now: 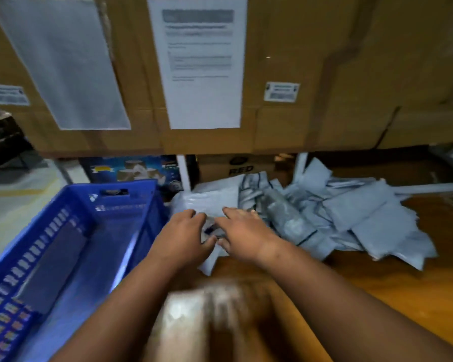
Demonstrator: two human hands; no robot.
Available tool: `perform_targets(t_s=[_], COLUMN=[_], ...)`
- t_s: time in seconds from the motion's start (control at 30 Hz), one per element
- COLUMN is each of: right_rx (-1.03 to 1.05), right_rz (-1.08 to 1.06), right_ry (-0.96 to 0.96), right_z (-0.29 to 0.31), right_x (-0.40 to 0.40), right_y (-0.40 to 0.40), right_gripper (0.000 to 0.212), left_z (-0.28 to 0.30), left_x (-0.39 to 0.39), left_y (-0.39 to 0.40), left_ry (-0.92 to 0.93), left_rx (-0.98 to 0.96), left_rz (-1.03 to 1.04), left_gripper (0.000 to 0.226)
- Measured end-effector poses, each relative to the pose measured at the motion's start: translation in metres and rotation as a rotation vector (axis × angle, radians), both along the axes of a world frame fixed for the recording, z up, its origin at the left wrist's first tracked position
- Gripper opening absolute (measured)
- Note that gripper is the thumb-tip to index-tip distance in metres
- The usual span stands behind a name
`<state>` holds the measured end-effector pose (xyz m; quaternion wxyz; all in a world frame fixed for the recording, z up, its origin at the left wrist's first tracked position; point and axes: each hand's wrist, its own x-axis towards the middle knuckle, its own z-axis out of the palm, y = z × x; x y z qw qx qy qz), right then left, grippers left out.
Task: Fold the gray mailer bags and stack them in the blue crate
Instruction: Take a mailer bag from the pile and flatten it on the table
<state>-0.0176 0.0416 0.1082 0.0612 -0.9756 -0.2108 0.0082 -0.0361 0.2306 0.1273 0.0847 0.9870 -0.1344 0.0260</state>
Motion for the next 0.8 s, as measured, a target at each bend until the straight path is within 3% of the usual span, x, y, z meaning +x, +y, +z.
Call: perform_targets(t_s=[0.07,0.17,0.33,0.43,0.57,0.7,0.8], right_rx=[0.016,0.030,0.024,0.065,0.071,0.050,0.077], right_rz=[-0.044,-0.114,-0.213,-0.319,-0.385,-0.404,-0.460], right_ry=[0.010,0.016,0.058,0.078,0.074,0.071,0.101], right_z=[-0.010,-0.031,-0.063,-0.080,-0.098,-0.105,-0.112], right_x=[-0.013,-0.031,-0.056,-0.055,-0.029,0.013,0.044], right_y=[-0.050,-0.119,-0.203,-0.238,-0.258,-0.246,-0.231], right_gripper=[0.060,0.066,0.052,0.045,0.042,0.046,0.037], left_z=[-0.005,-0.024,-0.058,-0.076,-0.086,-0.099,-0.109], left_x=[-0.009,-0.019,-0.040,-0.045,-0.042,-0.026,-0.015], left_y=[-0.047,-0.110,-0.187,-0.214,-0.237,-0.244,-0.241], left_ry=[0.046,0.103,0.198,0.250,0.297,0.318,0.331], left_rx=[-0.018,-0.059,-0.067,-0.063,-0.056,-0.063,-0.054], left_rz=[0.005,-0.015,-0.004,-0.006,-0.004,-0.013,-0.012], left_gripper=[0.058,0.074,0.050,0.055,0.067,0.053,0.051])
